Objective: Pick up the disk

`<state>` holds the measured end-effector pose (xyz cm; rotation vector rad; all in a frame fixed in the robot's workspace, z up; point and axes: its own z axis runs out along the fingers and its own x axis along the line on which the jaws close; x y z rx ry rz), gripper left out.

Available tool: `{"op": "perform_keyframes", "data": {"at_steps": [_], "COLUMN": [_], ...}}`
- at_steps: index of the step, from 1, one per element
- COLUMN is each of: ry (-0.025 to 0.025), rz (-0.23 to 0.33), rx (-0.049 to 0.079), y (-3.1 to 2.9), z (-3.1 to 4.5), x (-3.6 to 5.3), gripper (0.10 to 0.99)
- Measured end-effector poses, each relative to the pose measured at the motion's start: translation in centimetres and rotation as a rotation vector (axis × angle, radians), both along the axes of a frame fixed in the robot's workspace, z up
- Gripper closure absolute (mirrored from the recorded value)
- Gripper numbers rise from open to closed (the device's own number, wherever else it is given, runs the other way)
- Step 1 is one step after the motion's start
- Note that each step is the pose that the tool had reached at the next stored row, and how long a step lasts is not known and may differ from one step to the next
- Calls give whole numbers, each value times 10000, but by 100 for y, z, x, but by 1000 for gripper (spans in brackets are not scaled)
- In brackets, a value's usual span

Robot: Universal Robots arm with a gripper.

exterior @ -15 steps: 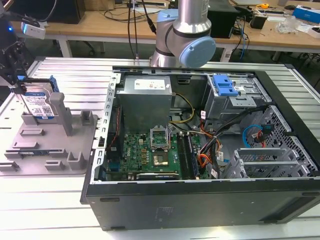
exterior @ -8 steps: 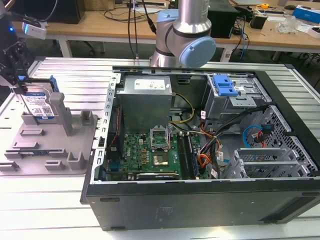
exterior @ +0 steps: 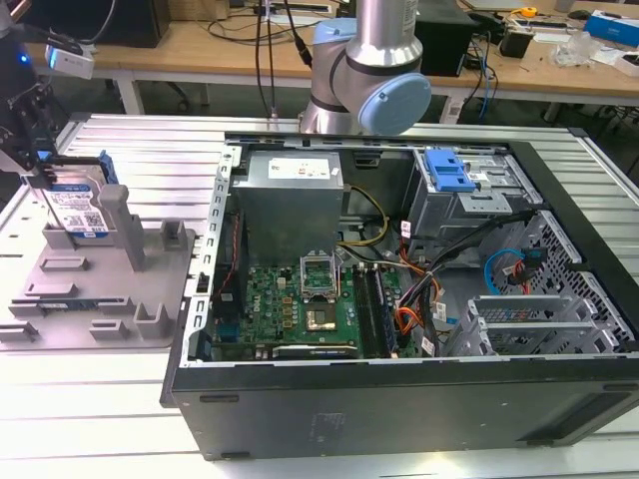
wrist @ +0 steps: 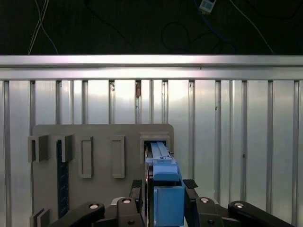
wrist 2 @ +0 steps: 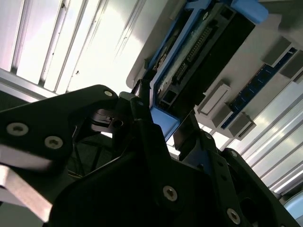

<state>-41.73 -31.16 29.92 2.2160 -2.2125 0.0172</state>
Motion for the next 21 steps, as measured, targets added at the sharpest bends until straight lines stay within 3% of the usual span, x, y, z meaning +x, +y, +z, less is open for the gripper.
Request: {"op": "perform_keyframes", "data": {"at_steps": [2,3,11,13,14,19,21], "ry": [1,1,7,10,11,10,10], "rz": [0,0,0,0,1,0,0], "rx": [-2,-1,1,1,0,0,0], "y": [0,0,-8,-10,-14,-17,-19], "z": [0,0,19,130,278,561,724], "x": [0,0,0,0,0,0,0], "gripper": [643,710,722,722,722,722,722]}}
